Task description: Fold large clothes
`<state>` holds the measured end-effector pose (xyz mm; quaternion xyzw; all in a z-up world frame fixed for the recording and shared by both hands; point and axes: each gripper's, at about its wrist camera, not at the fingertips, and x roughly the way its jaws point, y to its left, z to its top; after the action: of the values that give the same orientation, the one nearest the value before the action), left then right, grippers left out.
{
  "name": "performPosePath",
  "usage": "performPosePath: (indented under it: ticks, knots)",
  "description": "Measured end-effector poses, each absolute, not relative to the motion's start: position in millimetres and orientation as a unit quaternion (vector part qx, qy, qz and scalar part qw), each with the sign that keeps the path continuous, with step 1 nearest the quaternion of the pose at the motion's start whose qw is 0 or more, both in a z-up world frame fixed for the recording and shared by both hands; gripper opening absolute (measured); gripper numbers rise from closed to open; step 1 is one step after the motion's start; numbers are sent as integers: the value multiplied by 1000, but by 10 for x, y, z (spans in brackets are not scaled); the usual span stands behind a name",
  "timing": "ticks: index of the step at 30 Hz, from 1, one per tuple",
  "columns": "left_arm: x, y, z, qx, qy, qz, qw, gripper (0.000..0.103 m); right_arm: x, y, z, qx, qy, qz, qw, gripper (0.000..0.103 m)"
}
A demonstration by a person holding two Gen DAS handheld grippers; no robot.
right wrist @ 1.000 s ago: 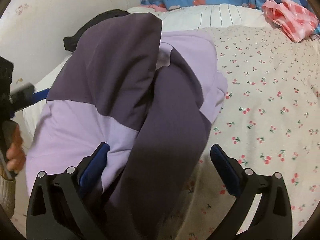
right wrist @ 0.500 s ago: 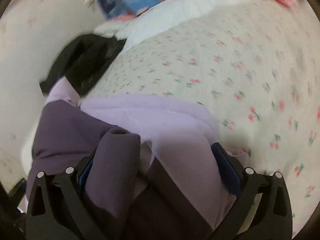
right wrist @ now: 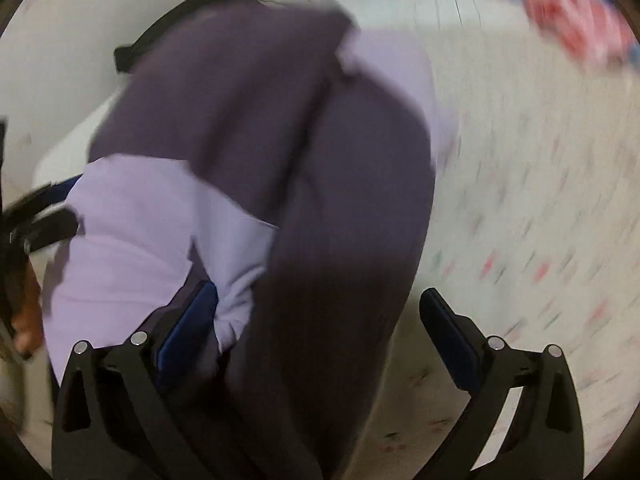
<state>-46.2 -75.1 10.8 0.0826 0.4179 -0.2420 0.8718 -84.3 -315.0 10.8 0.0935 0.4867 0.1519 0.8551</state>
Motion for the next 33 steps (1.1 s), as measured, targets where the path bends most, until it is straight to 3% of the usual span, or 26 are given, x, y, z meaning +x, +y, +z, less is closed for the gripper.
performPosePath:
  ticks: [3,6,11,19,22,25,30,33]
  knots:
    - [-636,-698,277,54,421,-249,870,98,-1008,-3064,300,48,476,117,871,96]
    - [-735,-659,233,35,432,-263,862,98,-1051,-3114,123,57,492,122,860,96]
    - [-848,-946,-75,153,427,-223,863,98,-1031,-3101,212,42,517,128,846,96]
    - [-767,-778,-79,132,437,-243,856,98,-296,-2801,1347,88,370,166,910,96]
    - [-769,-771,-101,134,433,-245,857,98,256,-2862,992,125,411,138,892,96]
    - [-783,-743,-59,127,411,-270,862,98,567,-2955,233,150,464,129,863,96]
    - [-753,-723,-5,131,435,-279,846,98,432,-3051,488,136,474,117,862,95]
    - [-812,-467,175,64,441,-297,845,98,-78,-3212,810,136,433,152,878,95]
